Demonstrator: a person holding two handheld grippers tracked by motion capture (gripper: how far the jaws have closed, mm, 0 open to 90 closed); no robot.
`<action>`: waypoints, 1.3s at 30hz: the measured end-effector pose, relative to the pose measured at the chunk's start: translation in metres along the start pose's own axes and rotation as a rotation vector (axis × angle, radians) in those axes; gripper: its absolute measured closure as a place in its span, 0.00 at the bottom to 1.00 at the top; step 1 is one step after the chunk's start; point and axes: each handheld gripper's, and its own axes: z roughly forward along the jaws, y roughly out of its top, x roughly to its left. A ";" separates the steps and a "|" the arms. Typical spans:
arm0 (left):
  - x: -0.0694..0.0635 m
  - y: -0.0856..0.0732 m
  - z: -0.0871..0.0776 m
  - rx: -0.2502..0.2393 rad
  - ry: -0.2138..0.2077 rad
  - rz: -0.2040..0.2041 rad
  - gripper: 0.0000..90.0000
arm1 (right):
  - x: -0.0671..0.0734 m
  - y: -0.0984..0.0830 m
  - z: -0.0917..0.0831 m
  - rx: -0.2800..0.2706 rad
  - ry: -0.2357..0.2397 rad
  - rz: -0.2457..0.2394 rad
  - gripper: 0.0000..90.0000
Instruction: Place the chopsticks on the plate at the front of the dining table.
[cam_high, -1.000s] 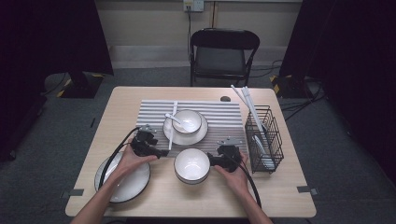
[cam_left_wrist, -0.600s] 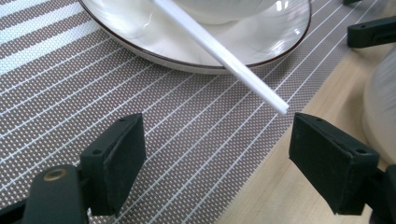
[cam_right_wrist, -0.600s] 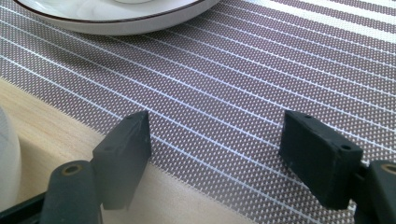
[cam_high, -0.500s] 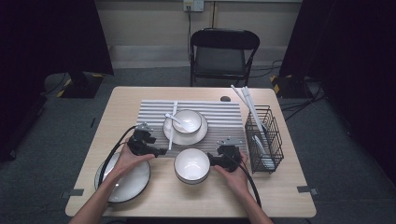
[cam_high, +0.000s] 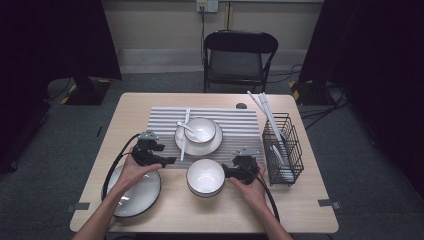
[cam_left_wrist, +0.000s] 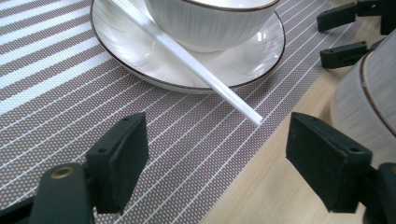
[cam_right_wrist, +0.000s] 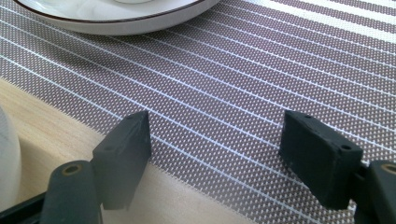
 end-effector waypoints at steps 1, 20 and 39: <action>0.000 0.000 0.000 0.000 0.000 0.000 0.24 | 0.000 0.000 0.000 0.000 0.000 0.000 0.27; 0.002 -0.022 -0.047 -0.089 0.046 -0.034 0.19 | 0.000 0.000 0.000 0.000 0.000 -0.001 0.27; 0.037 -0.042 -0.078 -0.092 0.179 -0.074 0.20 | 0.000 0.000 0.000 0.000 0.000 -0.001 0.27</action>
